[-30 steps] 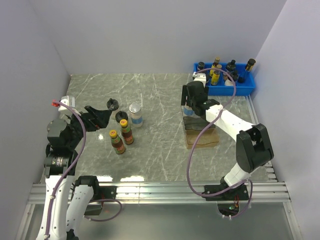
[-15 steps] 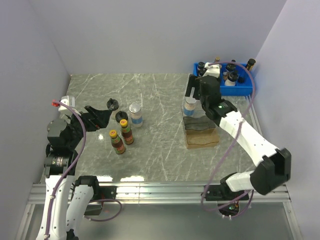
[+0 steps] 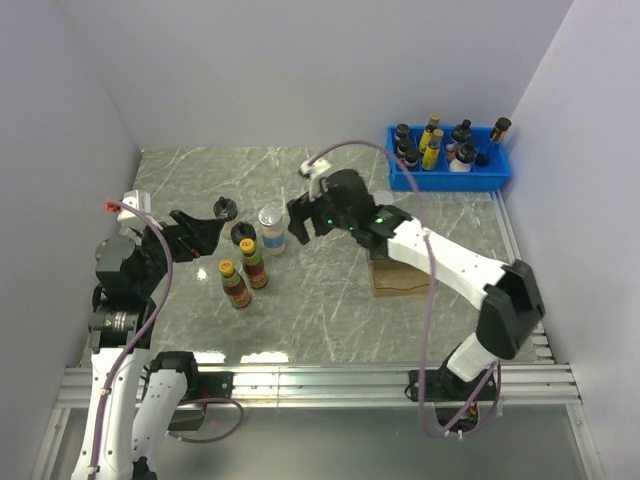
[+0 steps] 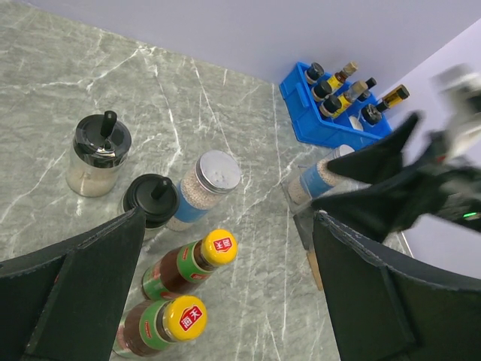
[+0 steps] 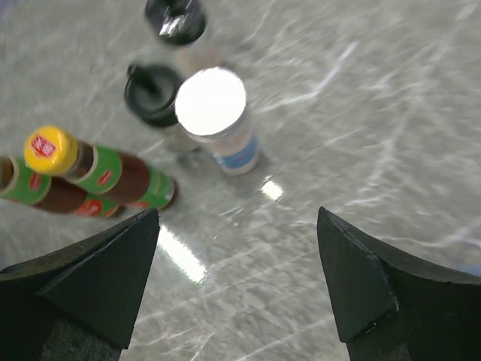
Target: Organize the condiment bottles
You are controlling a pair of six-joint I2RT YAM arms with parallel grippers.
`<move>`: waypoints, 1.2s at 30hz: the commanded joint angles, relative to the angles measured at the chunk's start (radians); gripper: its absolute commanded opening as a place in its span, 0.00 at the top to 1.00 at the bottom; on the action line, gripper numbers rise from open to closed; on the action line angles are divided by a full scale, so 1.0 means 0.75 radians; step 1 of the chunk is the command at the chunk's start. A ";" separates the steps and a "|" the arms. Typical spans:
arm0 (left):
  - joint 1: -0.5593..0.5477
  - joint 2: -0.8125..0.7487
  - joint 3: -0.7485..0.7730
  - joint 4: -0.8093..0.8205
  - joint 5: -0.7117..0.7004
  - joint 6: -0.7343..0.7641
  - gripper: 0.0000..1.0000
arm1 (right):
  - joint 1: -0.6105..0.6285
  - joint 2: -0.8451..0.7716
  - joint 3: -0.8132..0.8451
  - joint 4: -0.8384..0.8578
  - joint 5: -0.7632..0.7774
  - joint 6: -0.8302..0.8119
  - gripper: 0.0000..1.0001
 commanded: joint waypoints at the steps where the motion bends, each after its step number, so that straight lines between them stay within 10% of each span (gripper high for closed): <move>1: -0.002 -0.030 0.020 0.006 -0.024 -0.007 0.01 | 0.057 0.088 0.072 0.043 -0.102 -0.076 0.08; 27: -0.002 -0.069 0.022 -0.064 -0.048 0.026 0.01 | 0.116 0.689 0.554 0.084 0.025 -0.093 0.10; 36: -0.002 -0.075 0.020 -0.074 -0.054 0.032 0.01 | 0.094 0.590 0.440 0.096 0.139 -0.042 0.77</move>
